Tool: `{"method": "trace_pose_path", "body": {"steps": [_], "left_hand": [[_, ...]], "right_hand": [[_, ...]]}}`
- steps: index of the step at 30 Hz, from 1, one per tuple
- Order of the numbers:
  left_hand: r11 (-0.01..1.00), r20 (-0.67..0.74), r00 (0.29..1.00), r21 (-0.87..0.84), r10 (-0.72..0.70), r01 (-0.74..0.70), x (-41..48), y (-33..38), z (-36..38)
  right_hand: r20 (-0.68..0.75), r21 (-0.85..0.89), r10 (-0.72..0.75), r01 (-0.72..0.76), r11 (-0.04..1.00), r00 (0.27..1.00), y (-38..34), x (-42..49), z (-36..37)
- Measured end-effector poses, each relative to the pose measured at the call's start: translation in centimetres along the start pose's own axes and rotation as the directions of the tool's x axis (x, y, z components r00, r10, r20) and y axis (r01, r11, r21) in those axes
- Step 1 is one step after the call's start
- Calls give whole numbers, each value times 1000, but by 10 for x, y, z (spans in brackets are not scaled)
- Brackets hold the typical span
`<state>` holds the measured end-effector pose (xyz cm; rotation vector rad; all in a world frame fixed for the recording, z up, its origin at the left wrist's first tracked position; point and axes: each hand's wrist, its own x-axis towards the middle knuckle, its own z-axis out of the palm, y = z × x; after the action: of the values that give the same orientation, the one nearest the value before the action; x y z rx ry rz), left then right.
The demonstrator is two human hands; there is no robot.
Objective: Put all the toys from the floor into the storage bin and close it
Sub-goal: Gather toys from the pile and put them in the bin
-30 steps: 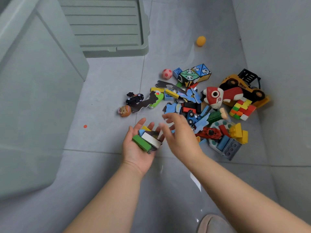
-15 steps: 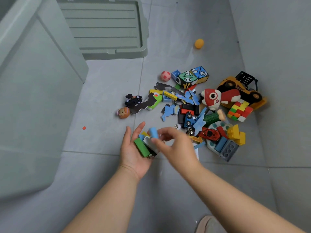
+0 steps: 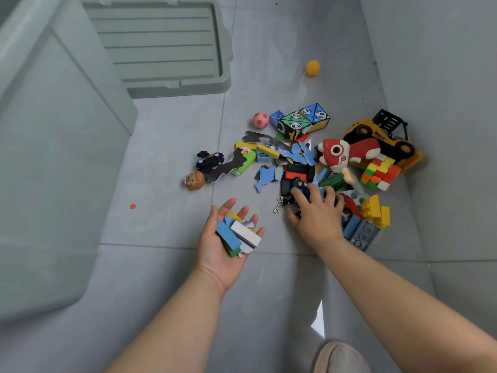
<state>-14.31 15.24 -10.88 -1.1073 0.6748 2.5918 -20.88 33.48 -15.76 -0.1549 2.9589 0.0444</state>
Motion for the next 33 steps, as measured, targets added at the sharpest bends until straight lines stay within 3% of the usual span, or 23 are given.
{"method": "trace_pose_path", "body": {"steps": [4, 8, 11, 12, 14, 15, 17, 19, 21, 23, 25, 28, 30, 32, 33], "left_hand": [[1000, 15, 1000, 28, -11, 11, -3, -3, 0], [1000, 10, 1000, 26, -14, 14, -2, -8, 0], [999, -5, 1000, 26, -25, 25, -3, -9, 3], [999, -16, 1000, 24, -21, 22, -3, -9, 3], [1000, -41, 999, 22, -8, 9, -3, -8, 4], [1000, -50, 999, 19, -4, 5, -3, -7, 5], [1000, -60, 998, 12, 2, -1, -5, -6, 9], [1000, -61, 998, 3, 25, -25, -12, -3, 24], [995, -23, 995, -20, 96, -97, -28, 11, 52], [979, 60, 978, -68, 198, -194, -53, 42, 82], [945, 135, 936, -82, 326, -317, -79, 86, 100], [835, 123, 826, -57, 550, -547, -132, 167, 98], [734, 53, 732, -32, 679, -679, -168, 212, 76], [655, -39, 654, 4, 755, -756, -198, 246, 41], [644, -90, 640, 14, 763, -765, -209, 260, 21]], "right_hand": [[-179, 90, -151, 169, 981, 972, -4, -5, 12], [-239, 208, -198, 250, 946, 951, -14, -10, 15], [-253, 175, -363, 412, 894, 897, -11, -16, 20], [-240, 234, -363, 416, 879, 900, -9, -17, 19], [-236, 478, -184, 279, 833, 954, -9, -21, 12], [-224, 630, -31, 169, 758, 974, -12, -24, 3], [-146, 889, 207, 37, 457, 967, -25, -28, -28], [-91, 990, 225, 63, 129, 970, -45, -35, -69], [-154, 988, 89, 154, 12, 984, -72, -42, -111], [-292, 951, -68, 297, 80, 954, -106, -48, -152], [-452, 865, -170, 477, 153, 875, -142, -49, -193], [-559, 810, -294, 586, 4, 775, -209, -51, -252], [-555, 824, -386, 552, -129, 737, -262, -60, -278], [-425, 905, -497, 365, -218, 757, -317, -76, -288], [-348, 938, -551, 274, -214, 758, -342, -84, -287]]}}
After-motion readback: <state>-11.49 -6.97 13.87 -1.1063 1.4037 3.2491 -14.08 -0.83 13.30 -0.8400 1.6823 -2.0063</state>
